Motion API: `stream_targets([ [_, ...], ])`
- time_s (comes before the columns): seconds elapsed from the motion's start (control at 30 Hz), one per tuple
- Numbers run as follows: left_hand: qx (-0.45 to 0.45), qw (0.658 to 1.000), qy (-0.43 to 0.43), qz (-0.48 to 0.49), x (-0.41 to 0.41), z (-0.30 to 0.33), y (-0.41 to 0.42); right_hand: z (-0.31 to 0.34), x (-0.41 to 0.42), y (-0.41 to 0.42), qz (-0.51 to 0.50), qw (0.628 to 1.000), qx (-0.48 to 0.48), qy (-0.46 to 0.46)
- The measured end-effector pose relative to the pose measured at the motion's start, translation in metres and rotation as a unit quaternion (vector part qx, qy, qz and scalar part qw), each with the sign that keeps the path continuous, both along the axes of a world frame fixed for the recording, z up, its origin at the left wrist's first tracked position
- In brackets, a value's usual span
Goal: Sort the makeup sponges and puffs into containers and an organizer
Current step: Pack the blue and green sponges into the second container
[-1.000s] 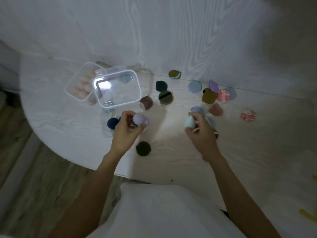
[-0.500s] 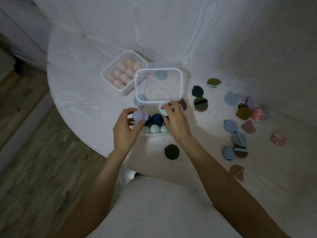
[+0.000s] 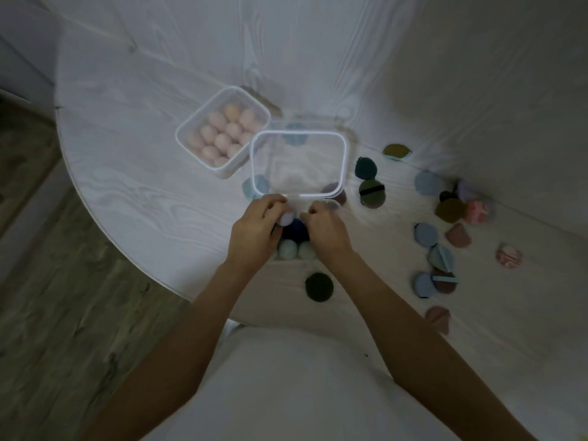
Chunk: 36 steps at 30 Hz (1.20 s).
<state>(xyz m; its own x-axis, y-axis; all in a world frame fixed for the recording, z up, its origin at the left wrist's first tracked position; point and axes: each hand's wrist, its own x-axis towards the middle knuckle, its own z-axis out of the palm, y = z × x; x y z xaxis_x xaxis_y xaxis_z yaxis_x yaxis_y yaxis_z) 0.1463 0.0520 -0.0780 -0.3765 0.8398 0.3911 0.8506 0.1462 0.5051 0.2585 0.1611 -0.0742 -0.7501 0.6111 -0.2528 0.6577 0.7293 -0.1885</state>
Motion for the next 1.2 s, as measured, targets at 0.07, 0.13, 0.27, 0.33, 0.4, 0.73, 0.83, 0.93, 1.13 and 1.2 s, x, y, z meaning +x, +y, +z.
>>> stream_targets([
  [0.07, 0.002, 0.999, 0.032, -0.002, 0.001, -0.005, 0.002, 0.002, 0.002, -0.004, -0.006, 1.0, 0.007, 0.013],
  [0.13, -0.011, 0.999, 0.049, 0.005, 0.001, -0.005, 0.004, 0.004, 0.005, -0.008, -0.009, 0.998, 0.03, 0.051],
  [0.27, -0.064, 0.997, 0.03, -0.015, 0.004, 0.002, 0.006, 0.001, 0.013, -0.012, -0.008, 0.99, 0.051, 0.132],
  [0.33, -0.077, 0.997, 0.015, -0.022, 0.002, 0.007, 0.006, 0.002, 0.016, -0.013, -0.02, 0.986, 0.05, 0.161],
  [0.4, -0.06, 0.997, 0.03, -0.023, -0.001, 0.009, 0.006, 0.003, 0.019, -0.013, -0.015, 0.983, 0.065, 0.171],
  [0.73, -0.173, 0.983, 0.049, -0.027, -0.001, -0.01, 0.02, 0.005, 0.03, -0.008, 0.007, 0.957, 0.196, 0.214],
  [0.83, -0.208, 0.972, 0.094, -0.055, -0.003, -0.009, 0.025, 0.005, 0.043, -0.008, -0.043, 0.959, 0.199, 0.199],
  [0.93, -0.243, 0.957, 0.136, -0.079, -0.008, -0.008, 0.029, 0.0, 0.055, -0.006, -0.088, 0.97, 0.16, 0.162],
  [1.13, -0.21, 0.973, 0.064, -0.071, -0.009, -0.005, 0.03, 0.002, 0.061, -0.004, -0.117, 0.972, 0.112, 0.173],
  [1.2, -0.19, 0.979, 0.044, -0.059, -0.008, -0.003, 0.025, 0.005, 0.059, -0.003, -0.126, 0.968, 0.087, 0.199],
])
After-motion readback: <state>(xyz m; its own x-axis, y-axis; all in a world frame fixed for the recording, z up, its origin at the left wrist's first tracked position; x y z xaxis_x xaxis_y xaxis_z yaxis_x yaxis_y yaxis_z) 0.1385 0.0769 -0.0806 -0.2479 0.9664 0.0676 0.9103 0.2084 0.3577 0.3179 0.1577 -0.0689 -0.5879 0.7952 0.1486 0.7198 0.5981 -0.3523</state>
